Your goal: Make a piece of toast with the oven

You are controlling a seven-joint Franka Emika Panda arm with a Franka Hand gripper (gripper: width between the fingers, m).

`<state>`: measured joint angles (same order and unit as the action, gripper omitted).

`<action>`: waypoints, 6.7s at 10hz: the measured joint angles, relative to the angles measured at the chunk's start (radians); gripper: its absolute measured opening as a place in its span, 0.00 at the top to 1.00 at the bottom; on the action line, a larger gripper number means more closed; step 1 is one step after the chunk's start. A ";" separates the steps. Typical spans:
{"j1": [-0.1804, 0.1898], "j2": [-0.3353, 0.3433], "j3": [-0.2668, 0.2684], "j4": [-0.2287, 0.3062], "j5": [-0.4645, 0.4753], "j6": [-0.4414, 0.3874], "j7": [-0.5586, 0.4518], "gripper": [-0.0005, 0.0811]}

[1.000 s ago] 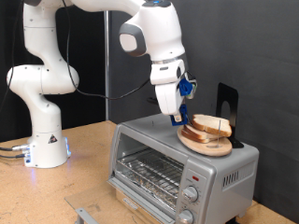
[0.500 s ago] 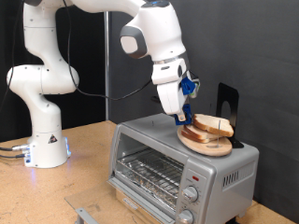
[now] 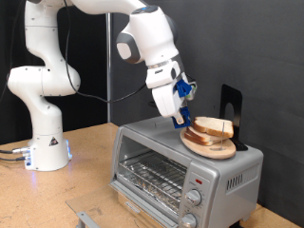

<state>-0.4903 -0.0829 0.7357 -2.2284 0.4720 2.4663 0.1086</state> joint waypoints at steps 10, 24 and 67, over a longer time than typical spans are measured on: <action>0.004 -0.224 -0.068 -0.116 0.277 -0.095 -0.213 0.41; 0.001 -0.552 -0.322 -0.409 0.432 -0.238 -0.441 0.41; -0.053 -0.028 -0.118 -0.263 -0.279 0.000 -0.489 0.41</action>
<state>-0.5436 -0.1110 0.6173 -2.4917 0.1934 2.4667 -0.3807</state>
